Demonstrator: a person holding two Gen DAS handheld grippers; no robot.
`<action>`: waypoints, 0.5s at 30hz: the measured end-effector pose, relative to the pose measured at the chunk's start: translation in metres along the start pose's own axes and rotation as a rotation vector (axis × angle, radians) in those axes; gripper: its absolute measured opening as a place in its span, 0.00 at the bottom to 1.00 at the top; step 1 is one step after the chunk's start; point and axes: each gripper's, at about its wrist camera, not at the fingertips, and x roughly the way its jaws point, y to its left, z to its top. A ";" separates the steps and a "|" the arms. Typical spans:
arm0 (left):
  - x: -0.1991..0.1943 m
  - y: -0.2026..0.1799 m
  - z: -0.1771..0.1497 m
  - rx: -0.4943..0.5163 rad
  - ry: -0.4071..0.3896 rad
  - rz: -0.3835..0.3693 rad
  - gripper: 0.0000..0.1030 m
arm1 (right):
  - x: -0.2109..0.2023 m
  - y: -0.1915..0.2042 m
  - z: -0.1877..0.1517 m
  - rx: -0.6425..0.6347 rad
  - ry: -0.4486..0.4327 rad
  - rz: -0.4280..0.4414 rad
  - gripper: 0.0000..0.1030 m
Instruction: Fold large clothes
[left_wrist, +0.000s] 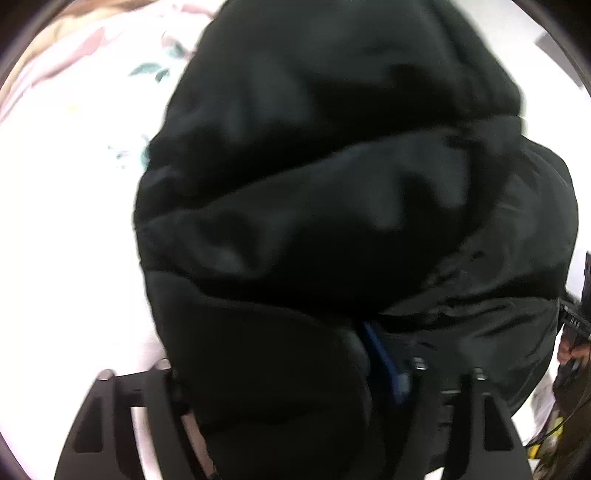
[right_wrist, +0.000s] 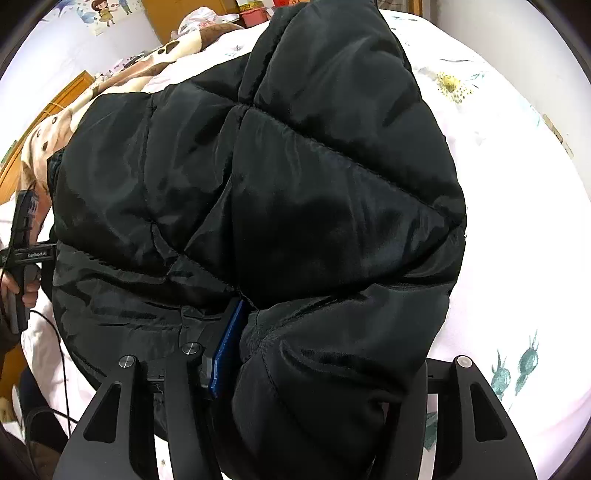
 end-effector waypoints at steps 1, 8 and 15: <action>0.002 0.004 0.001 -0.018 0.005 -0.021 0.78 | -0.003 -0.003 -0.005 0.005 -0.002 0.001 0.55; -0.001 0.011 0.012 -0.041 0.054 -0.062 0.63 | 0.003 -0.001 -0.001 0.021 0.002 -0.017 0.57; -0.026 0.002 0.024 -0.077 -0.025 -0.040 0.36 | -0.003 0.021 -0.009 0.029 -0.042 -0.071 0.47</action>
